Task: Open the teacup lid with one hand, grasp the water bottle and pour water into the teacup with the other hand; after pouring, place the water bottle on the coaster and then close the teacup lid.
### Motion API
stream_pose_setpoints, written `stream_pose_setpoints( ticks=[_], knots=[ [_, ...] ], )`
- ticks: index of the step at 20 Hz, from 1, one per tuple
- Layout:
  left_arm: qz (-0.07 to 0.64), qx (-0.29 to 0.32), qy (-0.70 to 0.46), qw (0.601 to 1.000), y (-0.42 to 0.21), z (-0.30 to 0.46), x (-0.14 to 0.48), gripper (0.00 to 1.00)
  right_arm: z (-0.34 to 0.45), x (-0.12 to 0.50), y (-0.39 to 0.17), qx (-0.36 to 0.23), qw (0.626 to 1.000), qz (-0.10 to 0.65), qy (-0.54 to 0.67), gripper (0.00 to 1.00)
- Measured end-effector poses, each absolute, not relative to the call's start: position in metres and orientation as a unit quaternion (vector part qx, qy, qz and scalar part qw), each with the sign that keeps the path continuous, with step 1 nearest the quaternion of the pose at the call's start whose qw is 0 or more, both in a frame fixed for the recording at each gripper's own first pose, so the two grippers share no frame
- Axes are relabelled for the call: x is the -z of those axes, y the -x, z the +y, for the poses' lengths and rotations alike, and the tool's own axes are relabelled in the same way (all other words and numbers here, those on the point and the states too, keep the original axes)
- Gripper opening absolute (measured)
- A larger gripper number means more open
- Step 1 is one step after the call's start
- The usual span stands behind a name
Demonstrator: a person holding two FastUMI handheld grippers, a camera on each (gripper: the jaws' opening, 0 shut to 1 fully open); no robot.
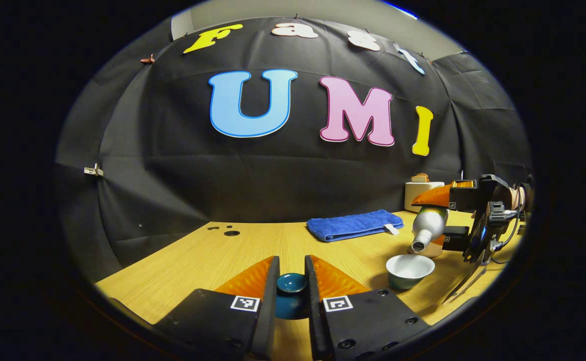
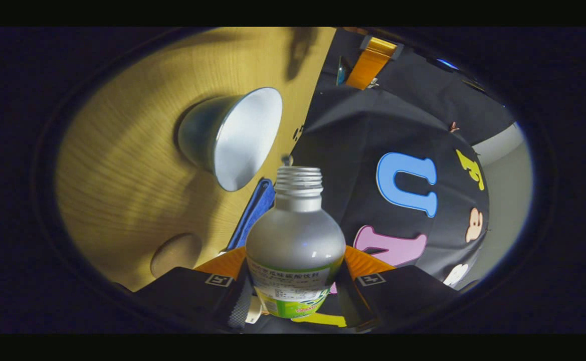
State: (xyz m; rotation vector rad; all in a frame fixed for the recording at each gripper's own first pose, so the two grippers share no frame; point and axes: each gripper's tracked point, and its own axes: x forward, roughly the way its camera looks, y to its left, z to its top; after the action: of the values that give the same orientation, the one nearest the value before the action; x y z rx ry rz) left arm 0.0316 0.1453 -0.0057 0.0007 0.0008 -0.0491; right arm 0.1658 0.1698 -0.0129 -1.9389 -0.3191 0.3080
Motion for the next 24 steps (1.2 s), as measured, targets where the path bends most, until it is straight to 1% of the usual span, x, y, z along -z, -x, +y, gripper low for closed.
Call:
stream_pose_setpoints(
  ticks=[2,7,8,9,10,11,12,13,14,15,16,18,20,21,22,24],
  knots=[
    [0.000,0.025,0.000,1.000,-0.031,0.146,0.006,0.34,0.166,0.009,-0.169,-0.123,0.531,-0.140,0.827,0.74],
    [0.000,0.025,0.000,1.000,-0.031,0.145,0.006,0.34,0.163,0.005,-0.170,-0.114,0.518,-0.146,0.835,0.74],
    [0.000,0.025,0.000,1.000,-0.032,0.145,0.006,0.32,0.163,0.004,-0.169,-0.114,0.514,-0.149,0.837,0.74],
    [0.000,0.025,0.000,1.000,-0.031,0.145,0.006,0.34,0.165,0.002,-0.170,-0.113,0.511,-0.153,0.839,0.74],
    [0.000,0.025,0.000,1.000,-0.031,0.146,0.006,0.34,0.166,-0.001,-0.168,-0.111,0.508,-0.157,0.840,0.74],
    [0.000,0.025,0.000,1.000,-0.032,0.146,0.006,0.34,0.167,-0.004,-0.169,-0.109,0.502,-0.162,0.842,0.74],
    [0.000,0.025,0.000,1.000,-0.031,0.146,0.007,0.32,0.167,-0.008,-0.167,-0.105,0.492,-0.168,0.848,0.74],
    [0.000,0.025,0.000,1.000,-0.031,0.145,0.006,0.34,0.167,-0.011,-0.167,-0.101,0.484,-0.175,0.851,0.74],
    [0.000,0.025,0.000,1.000,-0.031,0.145,0.007,0.32,0.168,-0.012,-0.166,-0.100,0.478,-0.180,0.854,0.74],
    [0.000,0.025,0.000,1.000,-0.031,0.146,0.006,0.32,0.169,-0.014,-0.166,-0.100,0.472,-0.184,0.856,0.74],
    [0.000,0.025,0.000,1.000,-0.031,0.146,0.006,0.34,0.171,-0.015,-0.166,-0.100,0.466,-0.189,0.859,0.74],
    [0.000,0.025,0.000,1.000,-0.032,0.145,0.006,0.34,0.175,-0.026,-0.165,-0.095,0.450,-0.201,0.865,0.74],
    [0.000,0.025,-0.001,1.000,-0.032,0.146,0.006,0.34,0.177,-0.033,-0.165,-0.092,0.443,-0.209,0.867,0.74],
    [0.000,0.025,0.000,1.000,-0.031,0.145,0.006,0.32,0.181,-0.036,-0.164,-0.092,0.439,-0.215,0.868,0.74],
    [0.000,0.025,0.000,1.000,-0.031,0.146,0.007,0.34,0.185,-0.038,-0.163,-0.092,0.435,-0.220,0.868,0.74],
    [0.000,0.025,0.000,1.000,-0.031,0.145,0.007,0.34,0.188,-0.039,-0.161,-0.091,0.432,-0.226,0.868,0.74]
  ],
)
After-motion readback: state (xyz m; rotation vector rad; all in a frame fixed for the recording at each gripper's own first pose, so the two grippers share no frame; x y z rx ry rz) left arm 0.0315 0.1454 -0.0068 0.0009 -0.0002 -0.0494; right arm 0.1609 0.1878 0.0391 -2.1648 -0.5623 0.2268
